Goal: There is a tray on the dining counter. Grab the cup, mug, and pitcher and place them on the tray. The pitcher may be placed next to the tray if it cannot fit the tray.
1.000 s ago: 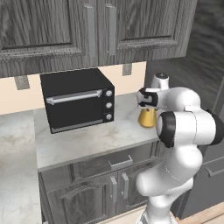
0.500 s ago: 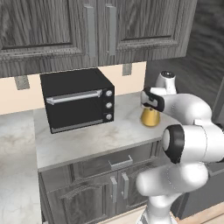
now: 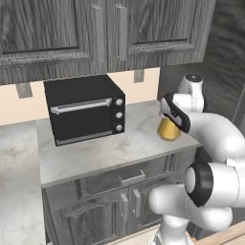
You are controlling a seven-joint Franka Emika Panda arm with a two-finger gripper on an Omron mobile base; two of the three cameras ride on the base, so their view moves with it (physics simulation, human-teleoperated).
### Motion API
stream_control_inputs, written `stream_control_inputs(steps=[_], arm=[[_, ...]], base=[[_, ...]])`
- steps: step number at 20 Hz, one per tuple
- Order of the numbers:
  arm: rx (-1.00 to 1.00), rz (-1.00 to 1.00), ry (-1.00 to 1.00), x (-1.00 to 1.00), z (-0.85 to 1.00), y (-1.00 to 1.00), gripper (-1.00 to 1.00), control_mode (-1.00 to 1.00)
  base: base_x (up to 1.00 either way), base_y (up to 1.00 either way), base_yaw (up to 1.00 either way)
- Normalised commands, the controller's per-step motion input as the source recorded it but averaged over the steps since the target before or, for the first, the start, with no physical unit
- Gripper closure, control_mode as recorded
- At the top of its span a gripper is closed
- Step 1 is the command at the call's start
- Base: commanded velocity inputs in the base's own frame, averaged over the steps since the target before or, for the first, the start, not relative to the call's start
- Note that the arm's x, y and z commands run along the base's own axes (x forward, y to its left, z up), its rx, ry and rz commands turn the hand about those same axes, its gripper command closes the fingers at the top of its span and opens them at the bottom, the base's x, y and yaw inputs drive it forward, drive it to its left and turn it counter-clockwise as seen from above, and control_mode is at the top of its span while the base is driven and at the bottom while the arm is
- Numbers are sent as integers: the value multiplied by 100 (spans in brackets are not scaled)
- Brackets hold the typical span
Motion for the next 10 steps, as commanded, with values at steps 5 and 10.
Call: stream_control_inputs(steps=[5,10], arm=[[0,1,0,-31,29,0,100,-100],[0,4,0,-37,20,11,100,-100]], base=[[0,0,0],[0,0,0]])
